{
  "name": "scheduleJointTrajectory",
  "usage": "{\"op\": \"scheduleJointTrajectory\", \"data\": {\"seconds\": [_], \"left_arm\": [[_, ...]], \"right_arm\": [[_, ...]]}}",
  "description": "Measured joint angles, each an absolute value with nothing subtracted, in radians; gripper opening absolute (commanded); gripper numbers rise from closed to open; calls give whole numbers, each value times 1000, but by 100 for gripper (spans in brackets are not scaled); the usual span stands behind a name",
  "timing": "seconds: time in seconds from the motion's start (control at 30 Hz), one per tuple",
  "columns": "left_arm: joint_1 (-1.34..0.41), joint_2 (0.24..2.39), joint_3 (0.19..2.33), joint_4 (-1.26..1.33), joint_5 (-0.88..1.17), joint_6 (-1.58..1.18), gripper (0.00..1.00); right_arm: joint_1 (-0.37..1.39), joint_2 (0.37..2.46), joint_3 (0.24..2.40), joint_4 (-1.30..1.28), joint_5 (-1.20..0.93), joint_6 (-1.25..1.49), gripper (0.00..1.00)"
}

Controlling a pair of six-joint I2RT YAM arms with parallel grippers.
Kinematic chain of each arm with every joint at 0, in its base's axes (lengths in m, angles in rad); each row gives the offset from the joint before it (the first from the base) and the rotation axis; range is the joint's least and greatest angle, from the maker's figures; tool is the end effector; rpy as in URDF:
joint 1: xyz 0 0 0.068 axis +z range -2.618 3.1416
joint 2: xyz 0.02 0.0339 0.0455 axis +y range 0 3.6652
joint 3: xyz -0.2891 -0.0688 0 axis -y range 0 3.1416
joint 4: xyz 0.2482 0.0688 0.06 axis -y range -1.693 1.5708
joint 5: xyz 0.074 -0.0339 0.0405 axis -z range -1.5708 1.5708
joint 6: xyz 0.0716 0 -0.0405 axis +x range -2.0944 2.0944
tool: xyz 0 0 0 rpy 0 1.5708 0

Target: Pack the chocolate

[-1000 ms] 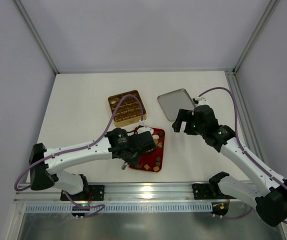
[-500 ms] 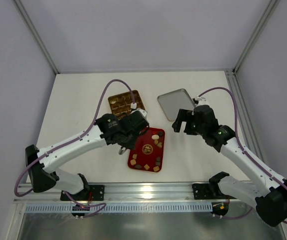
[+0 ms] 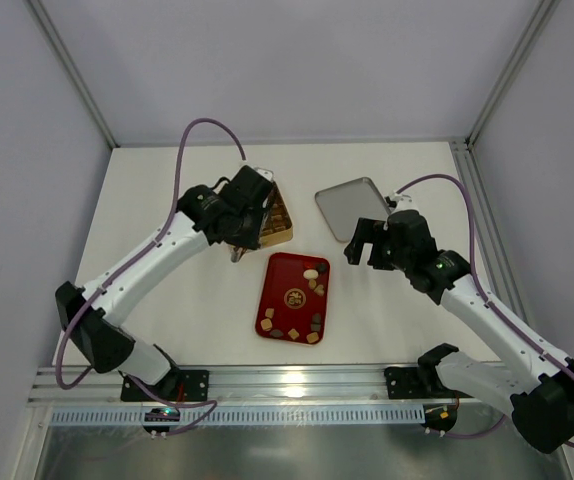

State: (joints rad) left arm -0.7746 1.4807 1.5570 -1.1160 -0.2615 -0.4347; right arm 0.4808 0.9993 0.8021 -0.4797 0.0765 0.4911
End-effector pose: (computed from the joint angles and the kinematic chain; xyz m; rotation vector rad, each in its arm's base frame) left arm 0.2341 -0.2032 0.3567 0.3425 2.5366 -0.1187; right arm 0.2083 0.1025 0.2758 0.0536 2.2815 0.4336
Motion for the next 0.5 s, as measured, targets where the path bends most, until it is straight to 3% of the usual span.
{"op": "scheduleJointTrajectory", "data": {"seconds": [0.5], "left_arm": [[-606,1727,1709,-995,-200,-372,26]], "right_arm": [[481,1015,813,-480,76,473,100]]}}
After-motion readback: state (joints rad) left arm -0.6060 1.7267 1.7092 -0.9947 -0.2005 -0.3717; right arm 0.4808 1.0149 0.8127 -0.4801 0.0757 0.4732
